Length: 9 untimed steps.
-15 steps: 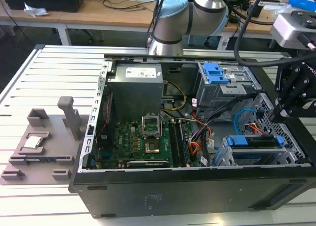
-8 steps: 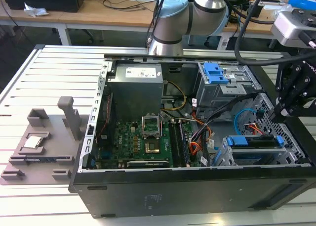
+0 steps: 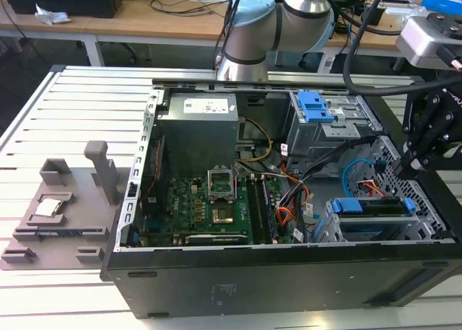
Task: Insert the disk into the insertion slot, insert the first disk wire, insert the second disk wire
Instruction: 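Insert the second disk wire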
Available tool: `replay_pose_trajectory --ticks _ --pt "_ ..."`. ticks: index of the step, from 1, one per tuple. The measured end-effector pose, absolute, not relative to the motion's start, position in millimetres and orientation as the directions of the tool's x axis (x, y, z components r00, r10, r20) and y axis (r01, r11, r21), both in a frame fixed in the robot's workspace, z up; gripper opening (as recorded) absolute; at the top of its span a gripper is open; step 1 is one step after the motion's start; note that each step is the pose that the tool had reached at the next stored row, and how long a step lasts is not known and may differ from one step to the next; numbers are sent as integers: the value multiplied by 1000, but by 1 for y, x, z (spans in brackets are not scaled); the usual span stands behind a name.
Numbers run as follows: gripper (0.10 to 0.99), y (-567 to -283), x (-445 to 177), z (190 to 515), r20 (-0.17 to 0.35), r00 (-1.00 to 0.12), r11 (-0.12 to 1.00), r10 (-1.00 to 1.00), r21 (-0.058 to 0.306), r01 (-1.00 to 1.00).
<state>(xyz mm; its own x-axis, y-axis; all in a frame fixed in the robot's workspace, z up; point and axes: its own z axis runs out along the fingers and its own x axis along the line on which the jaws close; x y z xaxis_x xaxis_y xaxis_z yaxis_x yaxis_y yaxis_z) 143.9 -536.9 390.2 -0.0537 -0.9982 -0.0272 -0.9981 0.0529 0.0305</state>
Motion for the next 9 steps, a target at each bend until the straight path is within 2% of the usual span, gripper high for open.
replay_pose_trajectory --ticks 3,6,8,9 --pt "302 -537 144 390 -27 -54 53 -998 30 -998" --pt "302 -537 144 390 -27 -31 30 -999 30 -999" --pt "302 -537 144 390 -27 55 -56 -998 30 -998" --pt "302 -537 144 393 -27 55 -56 -998 30 -998"
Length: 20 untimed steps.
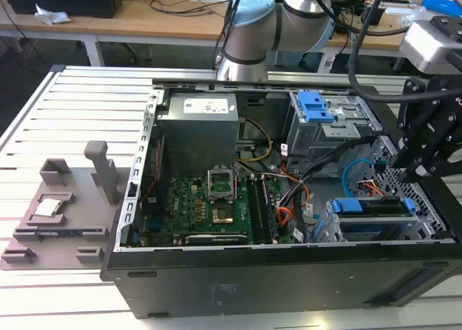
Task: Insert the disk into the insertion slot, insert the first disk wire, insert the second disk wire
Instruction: 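Insert the second disk wire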
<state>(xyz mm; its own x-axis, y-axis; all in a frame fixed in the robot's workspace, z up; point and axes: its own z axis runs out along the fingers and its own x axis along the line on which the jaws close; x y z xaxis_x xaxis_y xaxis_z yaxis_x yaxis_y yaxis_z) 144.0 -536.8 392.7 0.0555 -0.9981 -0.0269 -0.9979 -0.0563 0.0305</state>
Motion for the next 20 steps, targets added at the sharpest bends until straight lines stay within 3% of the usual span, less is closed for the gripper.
replay_pose_trajectory --ticks 2,15,20 --pt "302 -537 144 406 -27 55 -56 -998 30 -998" --pt "302 -516 144 406 -27 57 -58 -998 30 -998" --pt "302 -512 139 405 -27 107 -108 -994 31 -994"
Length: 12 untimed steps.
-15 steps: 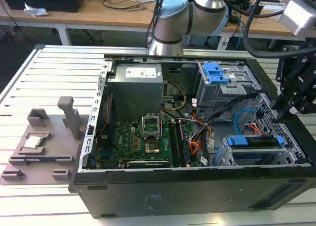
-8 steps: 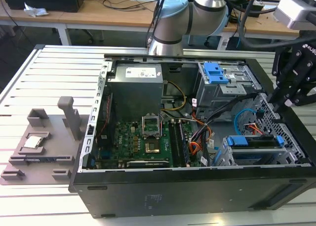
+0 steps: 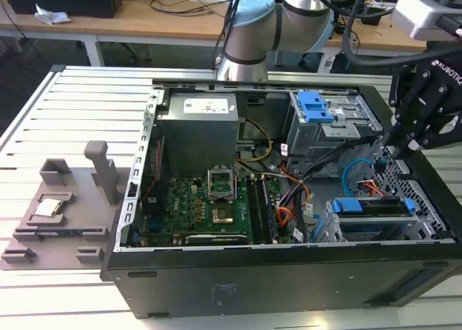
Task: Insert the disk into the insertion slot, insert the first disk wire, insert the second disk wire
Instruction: 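Insert the second disk wire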
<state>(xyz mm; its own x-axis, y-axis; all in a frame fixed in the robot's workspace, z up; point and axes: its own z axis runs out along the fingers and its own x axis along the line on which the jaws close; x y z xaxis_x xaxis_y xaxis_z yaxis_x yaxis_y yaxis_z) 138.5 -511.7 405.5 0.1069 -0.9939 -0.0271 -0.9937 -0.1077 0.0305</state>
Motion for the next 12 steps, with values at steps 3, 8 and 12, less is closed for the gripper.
replay_pose_trajectory --ticks 3,8,12 --pt "302 -511 138 404 -27 162 -163 -986 30 -986" --pt "302 -511 134 394 -27 221 -222 -975 31 -975" --pt "302 -511 131 384 -25 224 -225 -974 31 -974"
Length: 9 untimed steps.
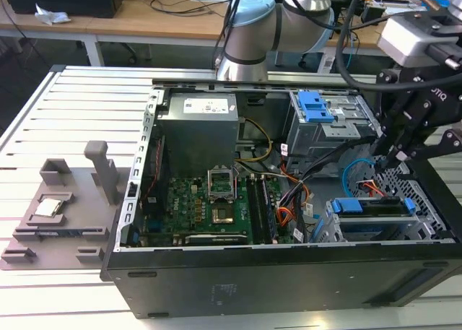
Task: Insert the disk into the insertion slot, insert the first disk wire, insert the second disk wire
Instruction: 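Insert the second disk wire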
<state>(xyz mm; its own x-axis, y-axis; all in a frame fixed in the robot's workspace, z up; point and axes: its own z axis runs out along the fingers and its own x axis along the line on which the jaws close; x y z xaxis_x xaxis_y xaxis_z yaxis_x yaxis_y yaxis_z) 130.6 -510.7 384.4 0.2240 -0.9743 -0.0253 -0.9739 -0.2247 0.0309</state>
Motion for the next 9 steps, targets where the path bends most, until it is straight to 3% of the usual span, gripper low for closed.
replay_pose_trajectory --ticks 9 --pt "302 -510 127 374 -15 224 -224 -975 33 -974"
